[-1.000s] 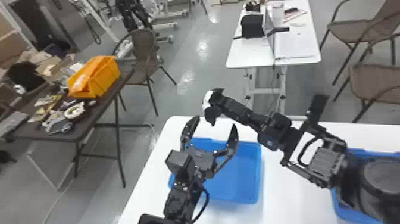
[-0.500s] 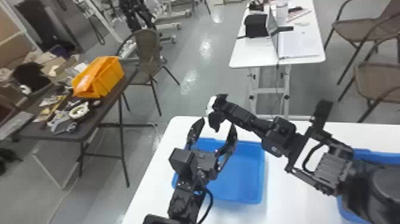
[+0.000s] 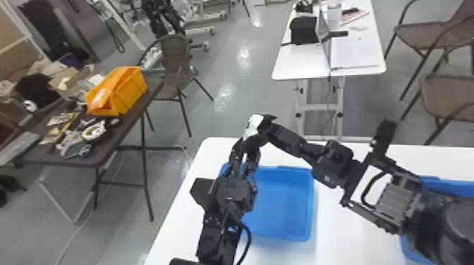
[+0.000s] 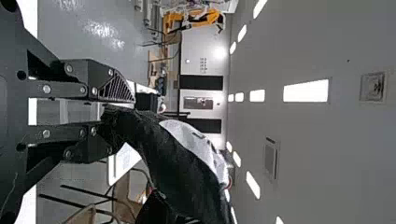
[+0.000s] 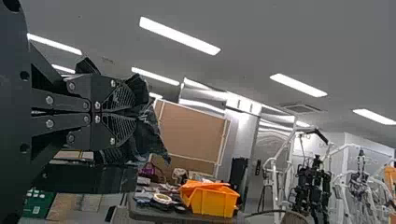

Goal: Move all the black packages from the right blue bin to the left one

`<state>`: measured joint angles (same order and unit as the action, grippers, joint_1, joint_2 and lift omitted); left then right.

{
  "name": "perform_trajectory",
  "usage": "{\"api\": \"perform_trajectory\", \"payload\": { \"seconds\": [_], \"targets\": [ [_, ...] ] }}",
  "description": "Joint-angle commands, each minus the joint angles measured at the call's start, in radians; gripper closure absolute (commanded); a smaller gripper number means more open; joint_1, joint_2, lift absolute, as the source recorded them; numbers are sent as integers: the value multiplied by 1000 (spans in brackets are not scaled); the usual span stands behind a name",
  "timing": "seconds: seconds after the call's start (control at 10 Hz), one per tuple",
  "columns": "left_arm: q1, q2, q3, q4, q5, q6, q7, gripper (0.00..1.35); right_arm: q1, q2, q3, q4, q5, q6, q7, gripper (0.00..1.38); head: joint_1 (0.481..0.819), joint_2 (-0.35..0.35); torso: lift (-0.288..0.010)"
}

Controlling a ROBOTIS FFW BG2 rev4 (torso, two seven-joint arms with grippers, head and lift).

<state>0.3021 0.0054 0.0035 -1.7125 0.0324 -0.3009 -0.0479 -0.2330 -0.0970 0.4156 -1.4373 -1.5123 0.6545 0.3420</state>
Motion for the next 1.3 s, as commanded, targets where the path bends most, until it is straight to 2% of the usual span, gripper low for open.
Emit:
{"api": "perform_trajectory", "payload": {
  "seconds": [0.0,0.3,0.4,0.5,0.6,0.7,0.9,1.2],
  "targets": [
    [6,-1,0,-7,9,3,3,1219,21,8,-24,-17,11,-1,-11,1276,695,350,0],
    [-4,39,-27,-9,17,3,5,1219,20,10,-24,-18,15,-1,-11,1276,695,350,0],
    [-6,38,-27,-7,34,-4,7,1219,18,10,-24,-18,15,-1,-11,1276,695,350,0],
    [-3,28,-39,33,67,-101,39,1019,18,10,-24,-17,14,-1,-11,1276,695,350,0],
    [8,13,-33,42,32,-149,72,384,20,10,-24,-17,11,-1,-11,1276,695,350,0],
    [12,7,-28,39,-9,-181,89,-2,20,10,-24,-17,9,-1,-11,1276,695,350,0],
    [12,11,-33,39,-8,-190,89,139,20,10,-24,-15,7,1,-11,1276,695,350,0],
    [17,30,-48,37,1,-196,89,104,20,11,-24,-15,7,-1,-11,1276,695,350,0]
  ]
}}
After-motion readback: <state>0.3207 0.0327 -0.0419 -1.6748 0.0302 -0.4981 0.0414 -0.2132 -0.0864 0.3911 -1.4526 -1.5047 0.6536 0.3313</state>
